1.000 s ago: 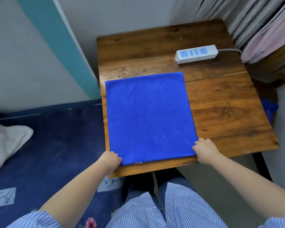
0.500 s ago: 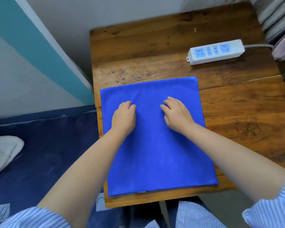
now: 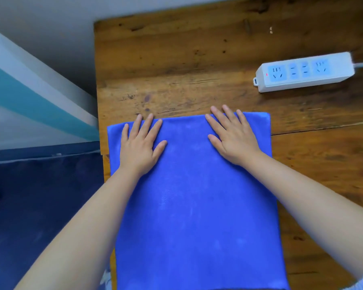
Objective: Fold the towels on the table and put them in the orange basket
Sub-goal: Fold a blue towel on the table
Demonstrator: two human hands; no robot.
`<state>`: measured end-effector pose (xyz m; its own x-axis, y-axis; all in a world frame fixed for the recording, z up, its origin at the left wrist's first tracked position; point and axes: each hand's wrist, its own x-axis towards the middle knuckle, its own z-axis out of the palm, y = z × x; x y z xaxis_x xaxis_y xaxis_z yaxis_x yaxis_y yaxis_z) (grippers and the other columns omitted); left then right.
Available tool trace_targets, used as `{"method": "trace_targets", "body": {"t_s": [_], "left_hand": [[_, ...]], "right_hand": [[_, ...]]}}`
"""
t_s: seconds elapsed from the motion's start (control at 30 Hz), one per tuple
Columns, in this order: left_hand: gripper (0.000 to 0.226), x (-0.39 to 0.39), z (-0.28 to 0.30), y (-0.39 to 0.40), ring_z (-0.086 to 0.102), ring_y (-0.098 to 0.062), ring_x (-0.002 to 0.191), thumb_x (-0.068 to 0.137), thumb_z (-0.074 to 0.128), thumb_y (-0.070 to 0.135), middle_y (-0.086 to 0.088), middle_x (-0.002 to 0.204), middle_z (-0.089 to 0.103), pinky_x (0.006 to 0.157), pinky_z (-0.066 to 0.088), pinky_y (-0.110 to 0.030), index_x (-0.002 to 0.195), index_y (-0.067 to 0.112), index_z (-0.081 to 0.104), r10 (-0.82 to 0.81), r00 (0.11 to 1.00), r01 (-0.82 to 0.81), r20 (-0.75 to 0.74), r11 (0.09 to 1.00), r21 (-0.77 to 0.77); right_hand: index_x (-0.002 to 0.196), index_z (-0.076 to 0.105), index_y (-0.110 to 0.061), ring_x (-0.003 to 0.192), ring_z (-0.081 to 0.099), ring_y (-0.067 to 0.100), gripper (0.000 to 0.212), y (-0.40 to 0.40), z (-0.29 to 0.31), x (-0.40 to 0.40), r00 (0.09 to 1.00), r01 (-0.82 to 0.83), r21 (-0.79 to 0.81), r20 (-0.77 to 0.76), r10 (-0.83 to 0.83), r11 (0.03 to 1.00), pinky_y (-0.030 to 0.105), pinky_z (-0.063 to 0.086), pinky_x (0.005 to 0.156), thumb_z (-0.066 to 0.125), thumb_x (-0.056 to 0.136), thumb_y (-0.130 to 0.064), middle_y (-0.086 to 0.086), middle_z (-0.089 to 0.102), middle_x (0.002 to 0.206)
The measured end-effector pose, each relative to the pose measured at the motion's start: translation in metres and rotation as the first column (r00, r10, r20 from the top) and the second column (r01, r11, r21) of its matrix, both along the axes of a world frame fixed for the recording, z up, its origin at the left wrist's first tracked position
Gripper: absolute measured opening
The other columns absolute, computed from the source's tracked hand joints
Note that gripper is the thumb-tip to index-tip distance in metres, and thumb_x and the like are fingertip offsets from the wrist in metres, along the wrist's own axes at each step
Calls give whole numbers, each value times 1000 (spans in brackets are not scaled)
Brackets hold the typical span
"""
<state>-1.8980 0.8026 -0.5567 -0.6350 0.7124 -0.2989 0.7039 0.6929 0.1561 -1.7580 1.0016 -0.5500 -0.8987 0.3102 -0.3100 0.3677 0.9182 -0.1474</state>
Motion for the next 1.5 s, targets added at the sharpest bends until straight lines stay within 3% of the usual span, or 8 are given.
{"method": "trace_targets", "body": {"t_s": [0.37, 0.47, 0.57, 0.8, 1.03, 1.27, 1.4, 1.5], "left_hand": [[53, -33, 1, -18, 6, -23, 144, 97, 35, 36, -1, 156, 13, 114, 4, -46, 146, 21, 22, 141, 990, -141, -10, 990, -23], [50, -33, 11, -14, 20, -28, 140, 95, 34, 34, -8, 151, 26, 111, 13, -44, 142, 16, 31, 116, 992, -117, -47, 993, -2], [47, -37, 25, -4, 44, -34, 115, 84, 42, 19, -18, 123, 51, 99, 29, -41, 129, 9, 48, 145, 986, -143, -78, 989, 22], [17, -43, 52, 4, 50, -32, 103, 79, 52, 12, -12, 103, 60, 81, 36, -35, 94, 11, 58, -1, 996, -18, -85, 974, -224], [18, -4, 74, -49, 49, -32, 98, 80, 55, 8, -15, 99, 57, 77, 37, -38, 97, 3, 57, -62, 993, 56, -103, 997, -53], [17, 69, 80, -110, 52, -31, 84, 76, 54, 0, -17, 87, 59, 59, 28, -30, 73, 13, 43, -118, 993, 116, 20, 992, 57], [29, 114, 90, -150, 55, -30, 51, 49, 70, -12, -17, 56, 55, 42, 28, -27, 56, 6, 48, -284, 956, 293, -74, 944, 154], [39, 141, 99, -174, 48, -24, 32, 23, 78, -10, -10, 41, 48, 29, 28, -17, 46, 2, 49, -401, 914, 404, -67, 913, 50]], "right_hand": [[145, 19, -14, 144, 3, 22, 59, 54, 11, 31, 971, 239, -16, 7, -239, 971, 41, -1, 116, 21, 92, -40, 3, 10, 156], [131, 43, -2, 134, 32, 32, 45, 50, 20, 30, 968, 224, 16, -122, -220, 974, 46, 20, 111, 38, 92, -22, 18, 40, 142], [105, 59, 0, 96, 54, 35, 31, 52, 32, 20, 973, 188, 51, -145, -179, 981, 40, 39, 84, 48, 80, -15, 18, 61, 100], [85, 60, -2, 90, 43, 30, 12, 60, 54, 10, 994, 104, 5, -31, -104, 995, 30, 26, 71, 55, 75, -7, 14, 54, 92], [73, 56, -1, 83, 49, 33, 4, 27, 79, 71, 975, 96, -56, -195, -105, 994, 28, 24, 71, 57, 71, 2, 16, 57, 78], [65, 50, 0, 71, 49, 36, 18, -38, 79, 146, 949, 180, -5, -263, -175, 984, 32, 26, 64, 35, 60, -8, 21, 54, 68], [60, 50, 4, 61, 51, 37, 13, -79, 81, 191, 929, 163, 54, -345, -135, 985, 35, 32, 60, 40, 56, -3, 22, 51, 58], [57, 50, 3, 57, 50, 36, 9, -103, 82, 219, 931, 153, 85, -348, -115, 985, 36, 34, 56, 43, 54, -1, 21, 50, 56]]}}
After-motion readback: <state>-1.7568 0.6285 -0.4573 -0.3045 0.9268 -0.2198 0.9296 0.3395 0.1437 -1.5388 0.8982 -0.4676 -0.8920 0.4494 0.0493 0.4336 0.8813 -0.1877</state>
